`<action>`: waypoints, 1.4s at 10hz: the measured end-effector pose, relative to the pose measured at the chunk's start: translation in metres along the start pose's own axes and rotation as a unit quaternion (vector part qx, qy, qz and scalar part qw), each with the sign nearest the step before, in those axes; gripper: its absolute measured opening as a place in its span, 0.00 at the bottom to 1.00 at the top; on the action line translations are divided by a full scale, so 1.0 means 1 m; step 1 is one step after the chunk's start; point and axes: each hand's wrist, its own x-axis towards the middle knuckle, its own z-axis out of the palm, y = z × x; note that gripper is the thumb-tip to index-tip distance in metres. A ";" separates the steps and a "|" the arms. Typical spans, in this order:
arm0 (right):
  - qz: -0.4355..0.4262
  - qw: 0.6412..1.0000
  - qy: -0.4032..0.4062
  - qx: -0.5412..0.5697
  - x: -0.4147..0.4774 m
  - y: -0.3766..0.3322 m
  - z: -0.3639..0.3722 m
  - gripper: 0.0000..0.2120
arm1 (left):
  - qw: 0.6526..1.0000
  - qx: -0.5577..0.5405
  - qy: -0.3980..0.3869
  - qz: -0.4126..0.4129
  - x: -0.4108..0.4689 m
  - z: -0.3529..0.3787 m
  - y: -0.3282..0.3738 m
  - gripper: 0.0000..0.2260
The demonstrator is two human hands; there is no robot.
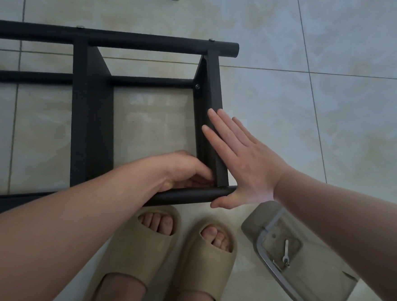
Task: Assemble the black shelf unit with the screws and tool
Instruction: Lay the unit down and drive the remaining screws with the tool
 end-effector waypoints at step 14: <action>0.007 1.000 -0.009 0.006 0.000 -0.001 -0.002 0.63 | 0.996 0.058 -0.045 0.047 0.001 -0.001 -0.002 0.05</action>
